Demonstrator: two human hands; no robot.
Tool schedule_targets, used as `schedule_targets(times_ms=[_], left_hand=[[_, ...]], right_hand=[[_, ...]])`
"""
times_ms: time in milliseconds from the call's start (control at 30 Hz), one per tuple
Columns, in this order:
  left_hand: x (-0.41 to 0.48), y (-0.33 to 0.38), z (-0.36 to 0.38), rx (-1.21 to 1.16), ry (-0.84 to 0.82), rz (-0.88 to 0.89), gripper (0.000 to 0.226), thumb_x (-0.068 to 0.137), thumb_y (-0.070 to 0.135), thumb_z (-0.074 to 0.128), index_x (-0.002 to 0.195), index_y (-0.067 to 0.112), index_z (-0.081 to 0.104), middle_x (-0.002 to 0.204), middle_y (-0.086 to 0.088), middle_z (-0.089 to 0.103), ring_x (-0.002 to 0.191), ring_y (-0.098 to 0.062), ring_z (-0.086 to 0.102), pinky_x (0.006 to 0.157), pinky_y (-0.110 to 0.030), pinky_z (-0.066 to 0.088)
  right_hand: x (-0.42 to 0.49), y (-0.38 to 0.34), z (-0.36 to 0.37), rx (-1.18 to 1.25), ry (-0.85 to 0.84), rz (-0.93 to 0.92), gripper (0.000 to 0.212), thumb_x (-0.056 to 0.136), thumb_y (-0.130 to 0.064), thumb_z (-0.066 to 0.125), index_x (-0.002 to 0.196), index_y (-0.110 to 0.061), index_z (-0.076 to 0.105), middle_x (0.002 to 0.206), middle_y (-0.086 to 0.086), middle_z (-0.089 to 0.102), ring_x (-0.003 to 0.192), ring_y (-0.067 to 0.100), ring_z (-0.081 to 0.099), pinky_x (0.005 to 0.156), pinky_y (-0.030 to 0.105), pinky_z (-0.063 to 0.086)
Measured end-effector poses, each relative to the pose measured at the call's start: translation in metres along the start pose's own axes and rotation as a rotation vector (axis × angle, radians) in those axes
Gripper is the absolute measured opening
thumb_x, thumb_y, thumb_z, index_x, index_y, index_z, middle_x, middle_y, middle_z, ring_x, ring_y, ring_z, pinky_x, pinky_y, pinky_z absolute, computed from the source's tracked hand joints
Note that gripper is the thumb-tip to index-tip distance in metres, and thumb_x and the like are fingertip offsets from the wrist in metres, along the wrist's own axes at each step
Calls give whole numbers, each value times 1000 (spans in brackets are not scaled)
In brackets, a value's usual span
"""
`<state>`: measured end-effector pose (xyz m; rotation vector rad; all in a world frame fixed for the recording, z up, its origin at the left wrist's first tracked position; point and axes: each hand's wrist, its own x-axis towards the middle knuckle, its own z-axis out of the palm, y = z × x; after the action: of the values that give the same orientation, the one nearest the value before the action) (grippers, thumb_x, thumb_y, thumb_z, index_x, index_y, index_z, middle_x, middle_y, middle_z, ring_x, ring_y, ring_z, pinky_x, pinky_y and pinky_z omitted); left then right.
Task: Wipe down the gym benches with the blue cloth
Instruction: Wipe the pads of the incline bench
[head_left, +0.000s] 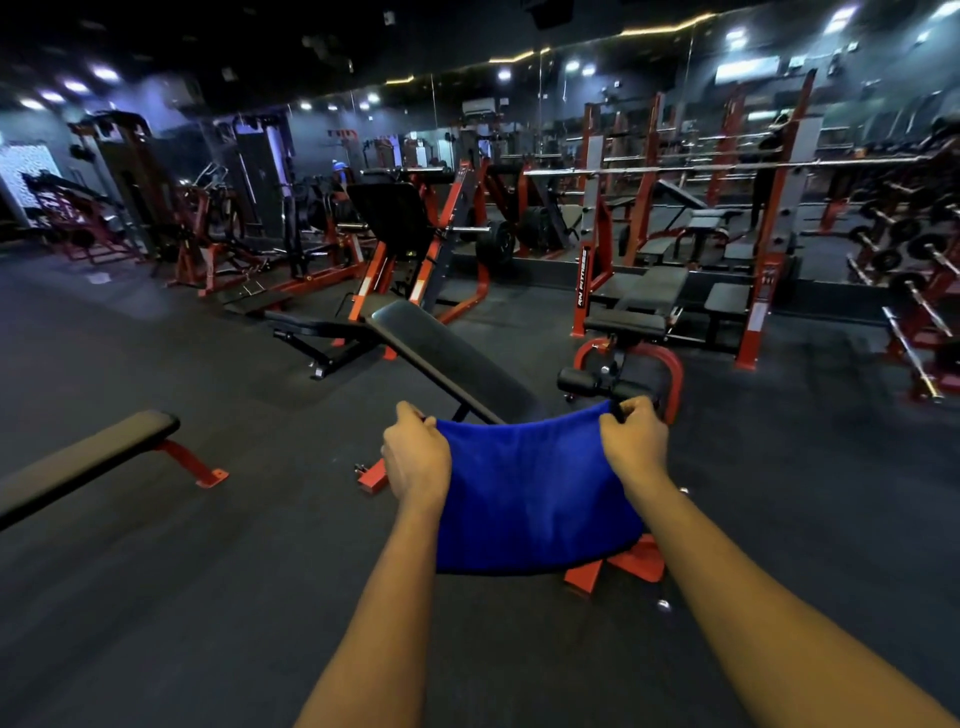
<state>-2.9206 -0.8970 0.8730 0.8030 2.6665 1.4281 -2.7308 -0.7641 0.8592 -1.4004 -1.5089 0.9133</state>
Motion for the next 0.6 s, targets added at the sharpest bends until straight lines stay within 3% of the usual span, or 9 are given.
schedule_targets(times_ms=[100,167,233,300,400,500,600], left_hand=[[-5,8,16,-49,-115,56,12,96,18,58,102,8,56,96,-13,62,91,-30,60,74,-31,41],[-5,13,32,-130,-206,152,11,92,16,65,97,9,59,95,-17,68,92,-32,64,76,-32,48],[-8,18,48,-206,-286,237,12,88,16,68,86,19,56,84,-16,67,79,-31,67,70,-42,57],[-9,22,64,-247,-363,307,16,92,18,64,82,24,53,81,-13,65,68,-25,67,57,-46,59],[-10,31,83,-321,-431,401,15,101,18,47,90,17,57,79,-14,64,63,-22,66,55,-45,58],[-10,46,106,-413,-553,407,20,103,10,39,98,15,57,76,-13,62,59,-19,63,56,-43,58],[-5,57,141,-399,-549,455,22,97,0,41,103,19,52,79,-6,64,65,-13,65,62,-29,56]], right_hand=[[-11,0,12,-12,-140,-47,19,88,-15,69,103,-13,58,97,2,62,87,19,60,80,29,47],[-17,1,21,-8,-218,-157,23,83,-14,76,100,-13,60,89,-1,63,79,13,59,74,22,42],[-18,4,28,1,-293,-245,25,81,-12,78,99,-14,62,84,-4,66,72,5,60,68,17,44],[-15,7,27,15,-383,-254,26,82,-10,77,102,-18,62,85,-10,67,70,-7,60,61,10,45],[-2,16,18,53,-417,-258,31,79,-12,81,102,-20,62,86,-12,67,70,-14,60,62,7,45],[22,31,7,80,-367,-239,34,73,-14,85,98,-18,63,86,-7,71,78,-3,66,70,14,51],[56,51,-5,41,-346,-217,26,76,1,74,95,-15,65,86,0,72,84,12,69,79,31,56]])
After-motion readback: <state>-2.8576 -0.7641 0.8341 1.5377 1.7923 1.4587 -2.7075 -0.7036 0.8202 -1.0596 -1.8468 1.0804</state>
